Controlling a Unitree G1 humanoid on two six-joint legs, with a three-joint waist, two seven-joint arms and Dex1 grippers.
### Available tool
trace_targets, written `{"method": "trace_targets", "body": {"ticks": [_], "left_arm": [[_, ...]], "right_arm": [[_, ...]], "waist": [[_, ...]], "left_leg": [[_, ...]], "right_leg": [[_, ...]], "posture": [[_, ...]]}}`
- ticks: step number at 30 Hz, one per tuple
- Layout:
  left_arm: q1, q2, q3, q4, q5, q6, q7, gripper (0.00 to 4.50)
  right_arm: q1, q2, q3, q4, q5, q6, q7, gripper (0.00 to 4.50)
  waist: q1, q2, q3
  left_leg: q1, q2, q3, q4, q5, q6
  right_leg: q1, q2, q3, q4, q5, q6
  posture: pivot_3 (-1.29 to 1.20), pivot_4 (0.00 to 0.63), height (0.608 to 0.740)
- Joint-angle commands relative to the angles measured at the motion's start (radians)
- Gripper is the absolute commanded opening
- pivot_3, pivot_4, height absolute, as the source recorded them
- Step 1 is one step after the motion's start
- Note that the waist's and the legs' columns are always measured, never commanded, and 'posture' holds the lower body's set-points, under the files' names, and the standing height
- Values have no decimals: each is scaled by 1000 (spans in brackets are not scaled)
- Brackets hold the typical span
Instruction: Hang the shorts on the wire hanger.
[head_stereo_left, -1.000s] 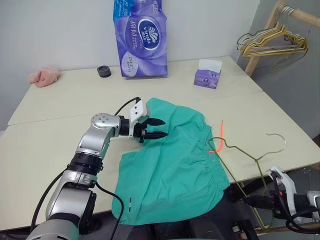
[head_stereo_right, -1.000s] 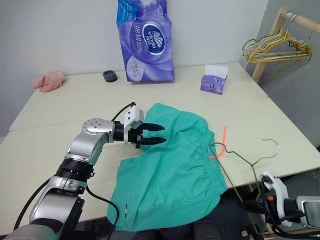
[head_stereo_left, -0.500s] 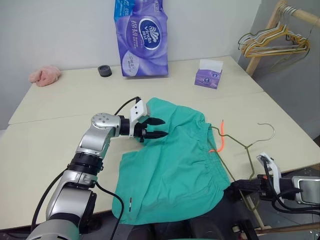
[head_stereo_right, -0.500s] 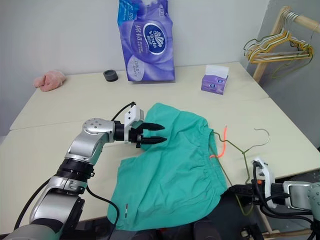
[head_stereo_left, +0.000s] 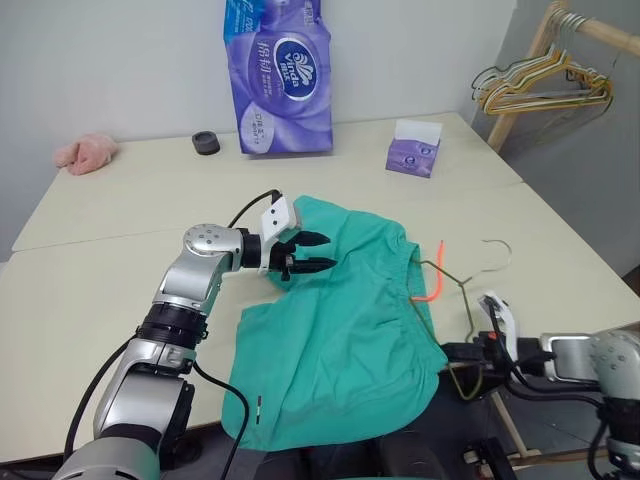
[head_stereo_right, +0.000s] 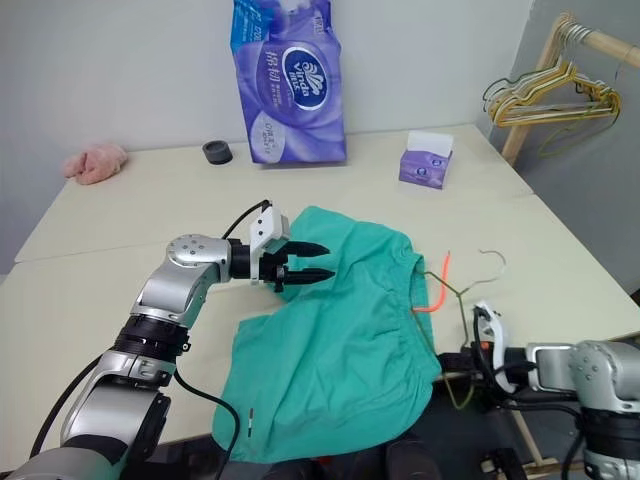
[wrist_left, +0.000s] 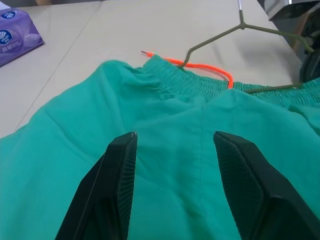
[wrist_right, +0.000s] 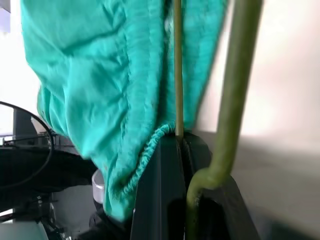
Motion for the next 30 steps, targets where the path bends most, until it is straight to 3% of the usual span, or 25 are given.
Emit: {"method": "trace_targets", "body": {"ticks": [1, 6, 12, 16, 21, 25, 30], "left_arm": [[-27, 5, 18, -12, -3, -19, 8, 2570], [-32, 6, 22, -3, -2, -25, 12, 2570], [-37, 10, 32, 6, -7, -21, 19, 2570], [-45, 19, 35, 19, -7, -26, 17, 2570], [-48, 15, 42, 29, -9, -29, 25, 2570], [-51, 11, 46, 40, -8, -36, 31, 2570], [-91, 11, 78, 106, -8, -60, 65, 2570]], "right_arm": [[-55, 1, 18, 52, -25, -51, 4, 0], [-53, -29, 92, 51, -54, -109, 42, 0], [-153, 15, 54, 105, -45, -171, 55, 0], [-169, -74, 95, 12, 29, -80, 145, 0], [-199, -112, 146, 28, -7, -81, 140, 0], [-203, -81, 193, 44, -47, -114, 114, 0], [-249, -8, 158, 79, -111, -210, 40, 0]], "waist": [[0, -2, -1], [3, -3, -2], [1, -4, -2], [5, -4, -2], [7, -4, -3], [8, -4, -3], [4, -4, -3]], "left_leg": [[0, 0, 0, 0, 0, 0], [-1, 0, -1, 0, 0, 0], [0, 0, 1, 0, 0, 0], [-2, -1, -1, 0, 0, 0], [-13, -1, -3, 1, 0, 0], [-17, -1, -3, 1, 0, 0], [-17, -1, -2, 2, 0, 0]], "right_leg": [[0, 0, 0, 0, 0, 0], [0, -3, -1, -1, 1, -1], [0, -4, -1, 0, 1, 1], [-1, -4, -1, 0, 4, -4], [-12, -6, -3, 1, 4, -4], [-16, -6, -3, 2, 5, -4], [-17, -6, -2, 3, 6, -4]], "posture": [[-150, 72, 740], [-148, 71, 740], [-145, 69, 740], [-145, 68, 740], [-149, 68, 740], [-154, 67, 740], [-151, 66, 740]]}}
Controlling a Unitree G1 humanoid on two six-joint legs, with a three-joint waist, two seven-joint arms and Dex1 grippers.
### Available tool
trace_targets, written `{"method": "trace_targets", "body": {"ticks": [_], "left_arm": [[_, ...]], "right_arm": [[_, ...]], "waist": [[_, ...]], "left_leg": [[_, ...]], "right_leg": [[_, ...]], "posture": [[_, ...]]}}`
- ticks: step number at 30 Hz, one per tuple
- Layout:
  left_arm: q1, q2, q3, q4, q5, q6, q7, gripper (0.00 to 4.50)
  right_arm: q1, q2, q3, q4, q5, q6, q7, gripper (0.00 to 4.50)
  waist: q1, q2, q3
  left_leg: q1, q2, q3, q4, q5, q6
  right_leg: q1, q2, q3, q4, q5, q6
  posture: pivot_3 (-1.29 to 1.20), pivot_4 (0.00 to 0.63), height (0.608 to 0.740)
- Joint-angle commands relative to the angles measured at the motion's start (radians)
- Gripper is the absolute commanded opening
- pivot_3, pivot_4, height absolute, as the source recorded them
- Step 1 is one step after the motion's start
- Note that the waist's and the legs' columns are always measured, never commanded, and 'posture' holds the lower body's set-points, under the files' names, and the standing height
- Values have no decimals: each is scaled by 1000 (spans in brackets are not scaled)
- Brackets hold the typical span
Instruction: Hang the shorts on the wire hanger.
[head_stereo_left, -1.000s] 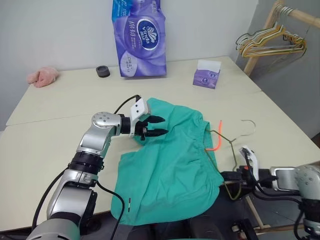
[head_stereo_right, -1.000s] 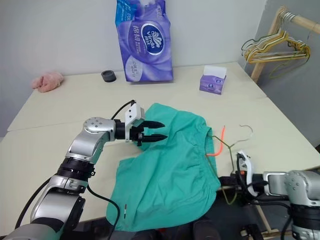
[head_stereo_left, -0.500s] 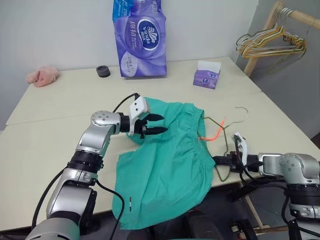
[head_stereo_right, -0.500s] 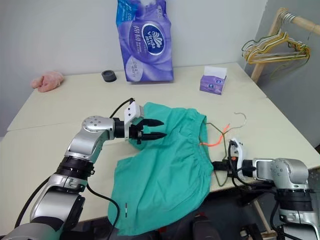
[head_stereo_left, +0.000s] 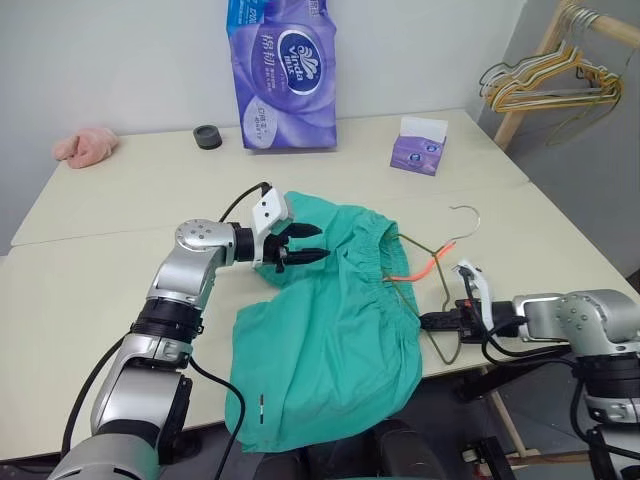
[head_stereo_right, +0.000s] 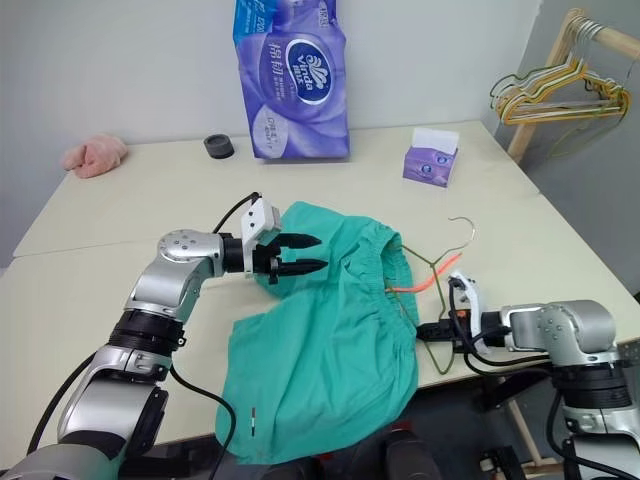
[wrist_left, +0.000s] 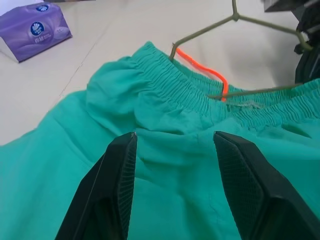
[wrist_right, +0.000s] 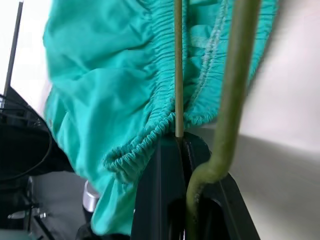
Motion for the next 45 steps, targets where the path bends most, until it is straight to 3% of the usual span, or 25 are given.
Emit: {"method": "trace_targets", "body": {"ticks": [1, 8, 13, 15, 16, 24, 33, 45], "left_arm": [[-56, 6, 51, 37, -10, -37, 26, 2570], [-165, 27, 124, 175, -27, -10, 74, 2570], [-258, 56, 153, 236, -52, 36, 12, 3703], [-281, 78, 133, 220, -63, 65, -71, 4326], [-285, 95, 107, 197, -61, 69, -137, 4417], [-333, 147, -59, 112, 6, -84, -435, 4417], [-332, 84, -149, 225, 119, -329, -436, 4417], [-255, 38, -157, 229, 150, -358, -418, 4417]], "right_arm": [[-63, 18, -43, -4, -31, -78, -35, 0], [-63, -36, 46, -132, -104, -191, -6, 0], [-58, -95, 112, -252, -136, -235, 24, 0], [-66, -136, 155, -290, -160, -259, 49, 0], [-71, -156, 177, -309, -174, -271, 61, 0], [-130, -252, 331, -378, -302, -391, 144, 0], [-163, -270, 410, -452, -403, -464, 187, 0], [-185, -251, 390, -505, -428, -444, 209, 0]], "waist": [[-1, 0, 0], [-2, 0, 0], [-3, 0, 0], [-3, 0, 0], [-3, 0, 0], [-4, 0, 0], [-6, 0, 0], [-9, 0, 0]], "left_leg": [[0, 0, 0, 0, 0, 0], [0, 0, -1, 0, 0, 0], [-2, 0, 0, 0, 0, 0], [-2, 0, 0, 0, 0, 0], [-2, 0, 0, 0, 0, 0], [-2, -1, 1, 1, 0, 0], [-2, 0, 2, 1, 0, 0], [-1, 0, 2, 5, 1, 0]], "right_leg": [[0, 0, 0, 0, 0, 0], [-1, 0, -1, 0, 1, 0], [-2, 0, -2, 0, 1, 0], [-2, 0, -2, -1, 1, 0], [-2, 0, -2, -1, 1, 0], [-3, 1, -3, 0, 1, 0], [-4, 1, -2, 1, 1, 0], [-5, 1, -2, 11, 0, 0]], "posture": [[-151, 66, 740], [-158, 67, 740], [-160, 70, 740], [-162, 70, 740], [-162, 70, 740], [-163, 63, 740], [-184, 62, 740], [-199, 65, 740]]}}
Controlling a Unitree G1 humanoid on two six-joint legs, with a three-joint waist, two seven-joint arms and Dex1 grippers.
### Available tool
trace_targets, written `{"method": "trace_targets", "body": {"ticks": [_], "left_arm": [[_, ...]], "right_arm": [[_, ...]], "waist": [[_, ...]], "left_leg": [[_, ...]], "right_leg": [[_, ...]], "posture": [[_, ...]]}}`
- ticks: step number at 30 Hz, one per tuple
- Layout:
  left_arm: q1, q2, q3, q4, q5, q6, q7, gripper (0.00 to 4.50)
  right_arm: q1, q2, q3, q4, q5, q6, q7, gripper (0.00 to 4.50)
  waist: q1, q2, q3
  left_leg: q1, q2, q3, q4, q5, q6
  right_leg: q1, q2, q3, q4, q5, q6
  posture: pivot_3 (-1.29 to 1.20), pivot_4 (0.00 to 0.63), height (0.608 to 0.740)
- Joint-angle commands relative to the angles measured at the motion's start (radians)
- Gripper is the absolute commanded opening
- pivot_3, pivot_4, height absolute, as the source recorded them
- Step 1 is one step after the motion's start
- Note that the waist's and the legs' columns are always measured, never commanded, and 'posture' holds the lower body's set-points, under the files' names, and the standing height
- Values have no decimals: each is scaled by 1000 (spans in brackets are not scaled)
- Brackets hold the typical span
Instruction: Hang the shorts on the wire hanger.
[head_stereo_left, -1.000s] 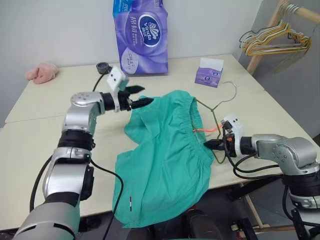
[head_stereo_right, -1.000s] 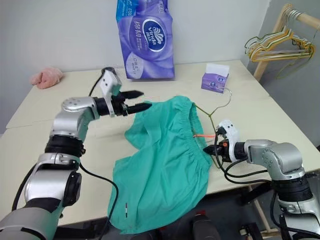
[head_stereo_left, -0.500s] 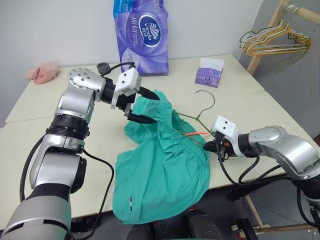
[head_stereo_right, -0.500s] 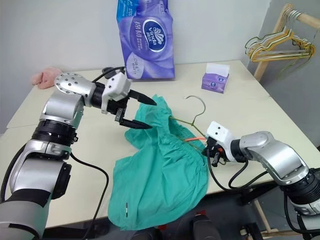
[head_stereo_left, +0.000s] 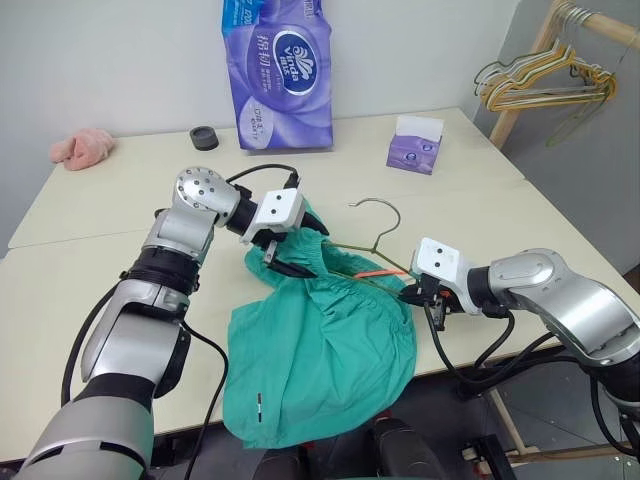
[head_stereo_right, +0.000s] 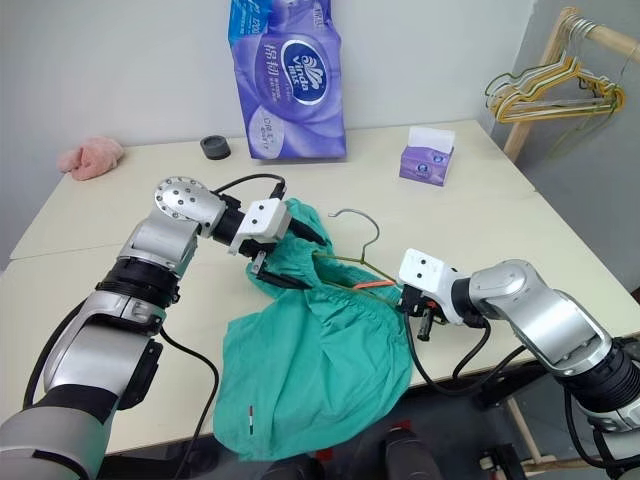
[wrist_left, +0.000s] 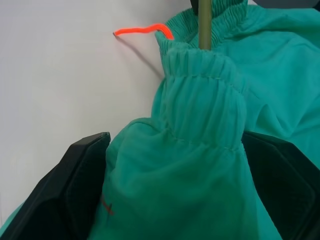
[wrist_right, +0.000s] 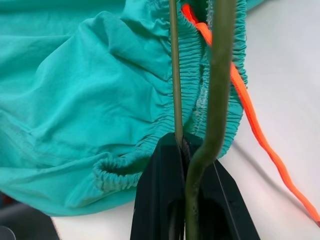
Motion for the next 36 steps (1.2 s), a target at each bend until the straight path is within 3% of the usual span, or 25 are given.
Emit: {"method": "trace_targets", "body": {"ticks": [1, 3, 16, 19, 22, 27, 30, 33, 36], "left_arm": [[-6, -25, 10, -1, -14, 26, 7, 4246], [-1, -22, 13, 2, -15, 34, 0, 3928], [53, -12, 14, -65, -17, 88, -12, 59], [59, -11, 13, -67, -11, 88, -2, 19], [69, -8, 14, -75, -9, 94, 11, 0], [92, -1, 23, -91, -5, 108, 34, 0], [97, 8, 28, -93, -4, 111, 53, 0], [101, 16, 34, -95, -6, 115, 72, 0], [107, 25, 41, -97, -9, 120, 92, 0]], "right_arm": [[-43, 12, -34, -59, 3, -16, 5, 0], [-45, 18, -34, -59, -1, -20, 1, 0], [-46, 46, -29, -42, -118, -173, -4, 0], [-43, 34, -25, -33, -141, -233, 35, 0], [-33, -14, -20, -26, -187, -335, 89, 702], [-28, -107, -84, -17, -176, -419, 184, 2365], [-4, -213, -184, -17, -121, -352, 245, 3341], [46, -224, -319, -27, -35, -221, 220, 4353], [212, -114, -559, -94, 93, 7, 115, 4353]], "waist": [[-1, 0, 0], [-1, 0, 0], [0, 0, 0], [-1, 0, 0], [-1, 1, -1], [0, 1, -1], [3, 1, 0], [5, 0, -1], [8, -2, -2]], "left_leg": [[0, 0, 0, 1, 0, 0], [0, 0, 0, 3, 0, 0], [-5, 0, -2, 11, 0, 0], [-5, 0, -2, 11, 0, 0], [-5, 0, -2, 11, 0, 0], [-6, 0, -2, 12, 0, 0], [-6, 0, -2, 12, 0, 0], [-6, 0, -2, 12, 0, 0], [-6, 0, -3, 12, 0, 0]], "right_leg": [[0, 0, 0, 1, 0, 0], [0, 0, 0, 1, 0, 0], [0, 1, -1, 2, 0, 0], [0, 1, -1, 2, 0, 0], [0, 1, -1, 2, 0, 0], [0, 0, -1, 2, 0, 0], [0, 0, -1, 2, 0, 0], [0, 0, -1, 2, 0, 0], [1, 0, 0, 2, 0, 0]], "posture": [[-199, 65, 740], [-199, 65, 740], [-194, 60, 740], [-194, 56, 740], [-194, 53, 740], [-188, 52, 740], [-188, 52, 740], [-165, 60, 740], [-157, 64, 740]]}}
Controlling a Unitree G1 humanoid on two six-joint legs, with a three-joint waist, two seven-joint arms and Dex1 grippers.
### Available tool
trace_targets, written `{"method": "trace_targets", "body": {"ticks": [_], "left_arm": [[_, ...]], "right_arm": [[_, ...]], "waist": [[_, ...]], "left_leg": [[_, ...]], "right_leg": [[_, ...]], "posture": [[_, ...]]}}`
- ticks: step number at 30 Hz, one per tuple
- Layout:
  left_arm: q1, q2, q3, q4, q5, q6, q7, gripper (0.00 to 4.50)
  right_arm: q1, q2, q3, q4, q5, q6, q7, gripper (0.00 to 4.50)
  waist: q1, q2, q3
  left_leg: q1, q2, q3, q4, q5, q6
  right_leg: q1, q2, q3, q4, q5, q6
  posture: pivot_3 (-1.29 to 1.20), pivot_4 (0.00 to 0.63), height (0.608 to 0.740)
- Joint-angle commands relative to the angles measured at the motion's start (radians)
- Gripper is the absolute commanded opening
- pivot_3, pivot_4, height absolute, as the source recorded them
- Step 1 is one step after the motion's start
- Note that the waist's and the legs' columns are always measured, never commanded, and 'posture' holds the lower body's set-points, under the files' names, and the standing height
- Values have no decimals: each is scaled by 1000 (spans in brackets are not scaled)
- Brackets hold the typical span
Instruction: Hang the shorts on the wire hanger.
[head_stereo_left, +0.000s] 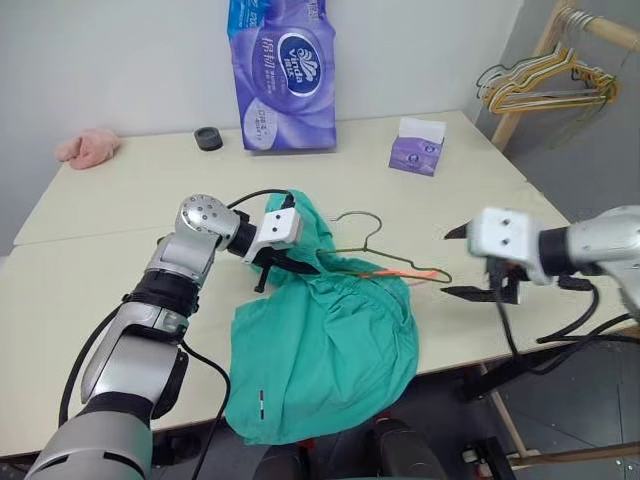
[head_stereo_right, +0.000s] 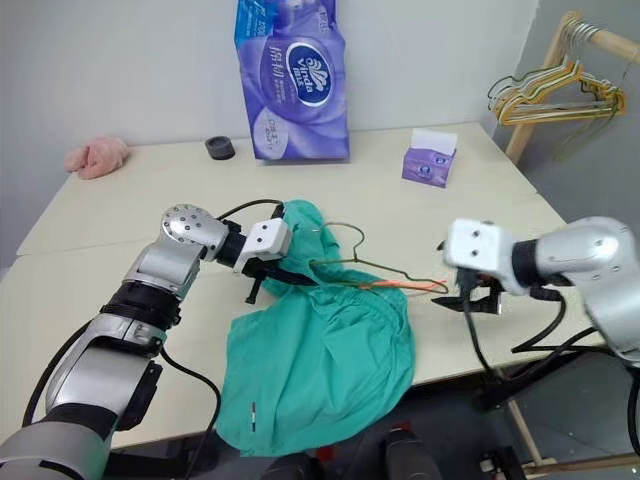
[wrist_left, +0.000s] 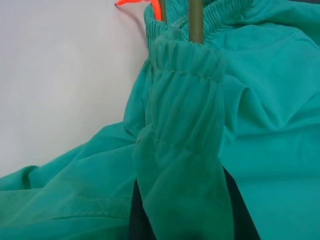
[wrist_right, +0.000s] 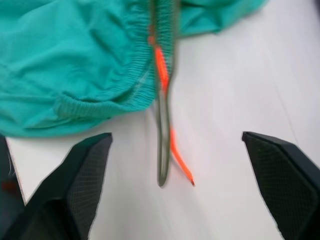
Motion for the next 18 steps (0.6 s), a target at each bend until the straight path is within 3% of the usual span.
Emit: {"method": "trace_targets", "body": {"ticks": [1, 5, 10, 18], "left_arm": [[-1, 25, 33, -31, -11, 8, 21, 0], [1, 33, 33, -34, -16, 16, 21, 0], [-18, 30, 33, -21, -18, 25, 23, 0], [-35, 19, 32, -6, -17, 25, 29, 0]], "right_arm": [[182, 102, -225, -121, 126, 226, -109, 4353], [367, 266, -245, -289, 163, 349, -279, 4353], [416, 488, -130, -407, 167, 442, -494, 4353], [398, 603, 16, -319, 98, 440, -687, 4353]], "waist": [[3, -1, -1], [11, -1, -1], [8, 0, -2], [2, 0, -2]], "left_leg": [[0, 0, -1, 0, 0, 0], [0, 0, -1, 0, 0, 0], [2, -1, 1, 0, 0, 0], [1, -2, 1, 0, 0, 0]], "right_leg": [[0, 0, 0, 0, 0, 0], [0, 0, 1, 1, 0, 0], [1, 2, 0, 2, 0, 0], [1, 2, 0, 1, 0, 0]], "posture": [[-158, 68, 740], [-159, 73, 740], [-168, 77, 740], [-172, 77, 740]]}}
